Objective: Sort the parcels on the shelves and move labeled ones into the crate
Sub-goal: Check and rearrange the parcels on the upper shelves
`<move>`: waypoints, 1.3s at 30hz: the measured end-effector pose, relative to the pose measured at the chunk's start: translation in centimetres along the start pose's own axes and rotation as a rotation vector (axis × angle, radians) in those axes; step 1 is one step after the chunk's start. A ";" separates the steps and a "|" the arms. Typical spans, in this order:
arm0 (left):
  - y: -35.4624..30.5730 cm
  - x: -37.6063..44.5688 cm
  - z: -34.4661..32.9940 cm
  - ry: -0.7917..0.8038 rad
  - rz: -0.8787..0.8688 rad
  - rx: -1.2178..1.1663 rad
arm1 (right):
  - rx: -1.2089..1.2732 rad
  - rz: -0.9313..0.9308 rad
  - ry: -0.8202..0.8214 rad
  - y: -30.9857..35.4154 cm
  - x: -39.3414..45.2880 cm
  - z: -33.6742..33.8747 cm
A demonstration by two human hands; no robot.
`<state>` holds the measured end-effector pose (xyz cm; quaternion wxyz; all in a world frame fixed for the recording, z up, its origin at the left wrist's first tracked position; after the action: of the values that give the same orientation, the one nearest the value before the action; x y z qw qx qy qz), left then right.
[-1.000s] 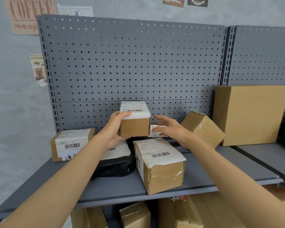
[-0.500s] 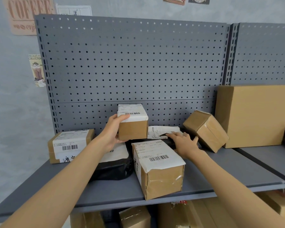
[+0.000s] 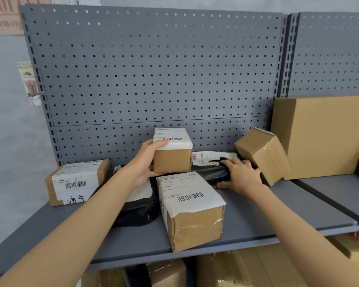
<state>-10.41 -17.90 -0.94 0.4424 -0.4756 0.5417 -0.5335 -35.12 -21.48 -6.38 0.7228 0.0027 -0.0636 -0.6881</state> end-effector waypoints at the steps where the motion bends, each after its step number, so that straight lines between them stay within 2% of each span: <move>1: 0.1 0.1 -0.4 0.008 0.009 0.011 | 0.004 -0.003 -0.004 -0.3 0.0 0.1; 12: 0.6 1.7 -2.4 -0.006 0.092 0.105 | 0.027 -0.065 -0.013 -6.5 -0.2 0.4; 21: 1.8 2.7 -1.5 -0.121 0.186 0.384 | 0.022 -0.023 -0.016 -7.2 -0.1 0.1; 28: -2.0 1.8 -4.6 -0.134 0.017 0.515 | -0.060 -0.012 -0.044 -7.1 -0.7 0.3; 35: -5.0 0.8 -13.1 0.020 -0.161 0.506 | -0.181 0.080 -0.085 -7.2 -1.3 1.3; 39: -2.9 1.4 -18.0 0.072 -0.135 0.480 | -0.073 0.162 -0.122 -8.1 -1.5 2.3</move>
<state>-28.27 -16.33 2.73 0.4866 -0.3728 0.3819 -0.6917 -43.48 -20.22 -4.98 0.7704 -0.0706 -0.0825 -0.6283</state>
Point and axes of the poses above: each hand's wrist, its own x-axis towards the middle knuckle, its own z-axis out of the back of the hand, y = z × x, the point moved 2 cm from there along x, towards the middle knuckle, and after that the axes turned 11 degrees about y, right-handed, at the moved point
